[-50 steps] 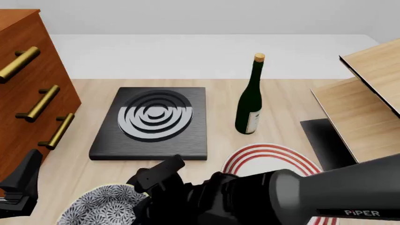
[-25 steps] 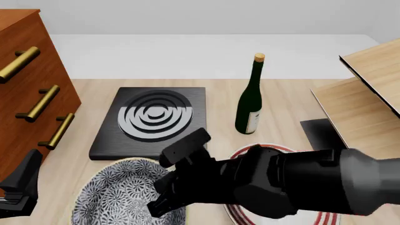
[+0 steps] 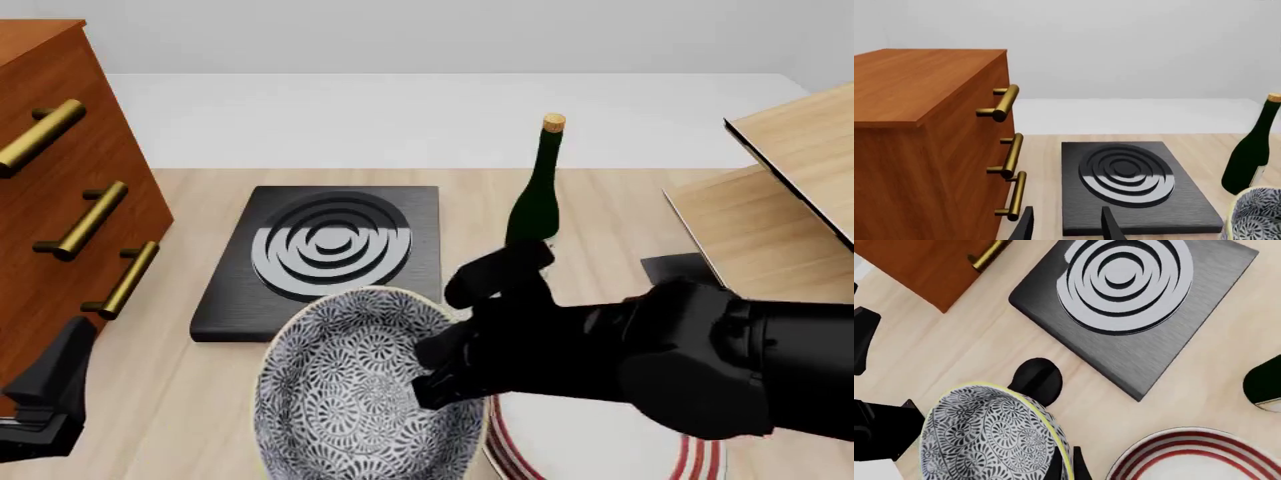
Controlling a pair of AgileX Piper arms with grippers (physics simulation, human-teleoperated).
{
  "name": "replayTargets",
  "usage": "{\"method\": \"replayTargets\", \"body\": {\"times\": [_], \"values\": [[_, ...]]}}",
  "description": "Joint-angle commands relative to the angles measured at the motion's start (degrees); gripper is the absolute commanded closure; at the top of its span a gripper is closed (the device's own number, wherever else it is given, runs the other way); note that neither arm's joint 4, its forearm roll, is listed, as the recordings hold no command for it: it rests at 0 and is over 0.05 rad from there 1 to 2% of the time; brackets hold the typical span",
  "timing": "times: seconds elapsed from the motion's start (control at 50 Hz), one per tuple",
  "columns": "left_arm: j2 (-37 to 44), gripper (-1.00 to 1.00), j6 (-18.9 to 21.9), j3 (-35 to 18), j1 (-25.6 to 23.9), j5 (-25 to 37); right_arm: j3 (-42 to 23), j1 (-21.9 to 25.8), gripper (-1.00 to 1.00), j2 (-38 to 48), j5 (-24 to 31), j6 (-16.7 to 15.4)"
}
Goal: Pick up the akita bowl and put it on the plate.
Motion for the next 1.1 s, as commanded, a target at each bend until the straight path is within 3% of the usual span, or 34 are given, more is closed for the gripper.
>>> {"method": "replayTargets", "body": {"times": [0.02, 0.58, 1.1], "values": [[-1.8, -1.0, 0.42, -0.22, 0.0, 1.27, 2.78, -4.55, 1.0, -5.72, 2.17, -0.21], [-2.18, -1.0, 0.56, -0.26, 0.17, 1.46, 11.63, -18.32, 1.0, -17.33, 4.8, 0.54], [-2.21, -1.0, 0.56, -0.25, 0.2, 1.48, 20.08, -30.35, 1.0, -23.81, 3.62, 1.66]]}}
